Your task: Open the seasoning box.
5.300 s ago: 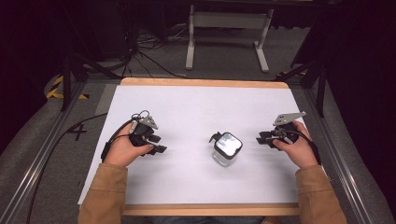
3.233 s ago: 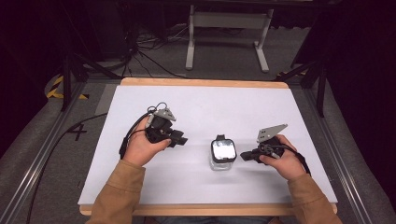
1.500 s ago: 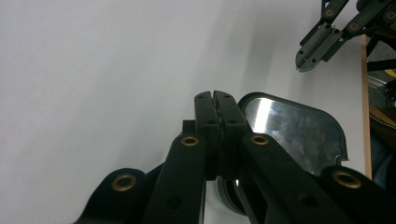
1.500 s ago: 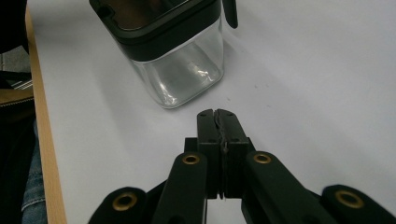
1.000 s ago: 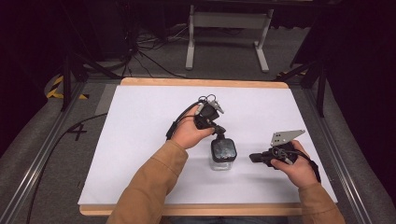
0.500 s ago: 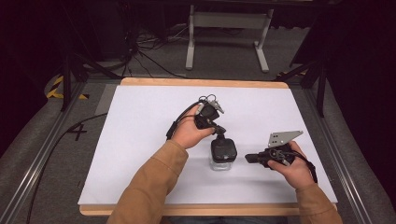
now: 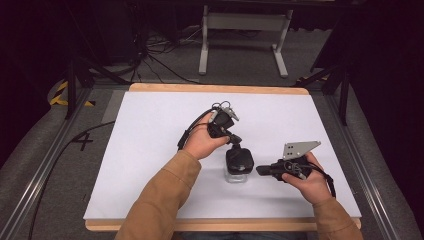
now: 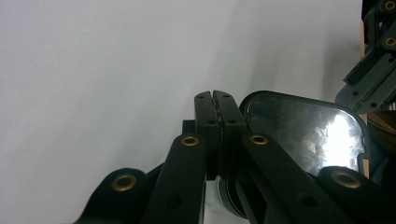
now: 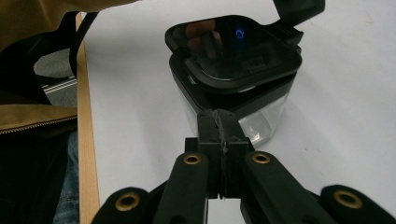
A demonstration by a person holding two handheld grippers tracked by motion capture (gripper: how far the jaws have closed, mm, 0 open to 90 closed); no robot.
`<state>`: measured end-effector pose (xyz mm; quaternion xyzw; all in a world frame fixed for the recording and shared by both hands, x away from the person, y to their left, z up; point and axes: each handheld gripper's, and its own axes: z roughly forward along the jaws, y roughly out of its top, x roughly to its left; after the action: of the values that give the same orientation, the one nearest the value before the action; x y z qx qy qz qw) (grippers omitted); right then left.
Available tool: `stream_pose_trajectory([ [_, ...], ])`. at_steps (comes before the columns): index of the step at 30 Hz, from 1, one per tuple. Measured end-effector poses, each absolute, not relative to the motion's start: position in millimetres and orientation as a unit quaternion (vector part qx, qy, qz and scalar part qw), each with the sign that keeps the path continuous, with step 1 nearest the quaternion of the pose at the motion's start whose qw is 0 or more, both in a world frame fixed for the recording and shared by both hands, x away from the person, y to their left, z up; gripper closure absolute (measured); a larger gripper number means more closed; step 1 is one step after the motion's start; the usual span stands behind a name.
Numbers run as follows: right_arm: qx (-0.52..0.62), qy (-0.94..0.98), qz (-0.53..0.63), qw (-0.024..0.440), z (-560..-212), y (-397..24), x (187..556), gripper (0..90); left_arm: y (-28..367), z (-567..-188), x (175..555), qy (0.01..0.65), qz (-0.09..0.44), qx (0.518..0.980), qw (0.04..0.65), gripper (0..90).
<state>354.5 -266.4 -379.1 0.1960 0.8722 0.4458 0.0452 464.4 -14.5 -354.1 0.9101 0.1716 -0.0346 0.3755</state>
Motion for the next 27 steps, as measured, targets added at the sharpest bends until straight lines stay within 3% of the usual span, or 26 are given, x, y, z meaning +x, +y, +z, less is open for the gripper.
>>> stream_pose_trajectory([
  [13, 0.183, 0.871, 0.454, 0.046, -376.9, -257.2, 356.3, 90.0, -11.6, -354.3, 460.8, 0.181, -0.027, 0.908, 0.378, 90.0],
  [16, 0.181, 0.869, 0.458, 0.047, -375.8, -257.1, 357.1, 90.0, -1.8, -348.7, 455.3, 0.198, 0.007, 0.896, 0.397, 76.4],
  [23, 0.182, 0.867, 0.461, 0.048, -374.3, -254.8, 360.6, 90.0, 38.9, -319.0, 419.8, 0.208, 0.035, 0.873, 0.440, 88.5],
  [27, 0.184, 0.861, 0.471, 0.049, -371.6, -254.7, 362.2, 90.0, 54.5, -316.4, 389.3, 0.201, 0.035, 0.872, 0.446, 89.9],
])
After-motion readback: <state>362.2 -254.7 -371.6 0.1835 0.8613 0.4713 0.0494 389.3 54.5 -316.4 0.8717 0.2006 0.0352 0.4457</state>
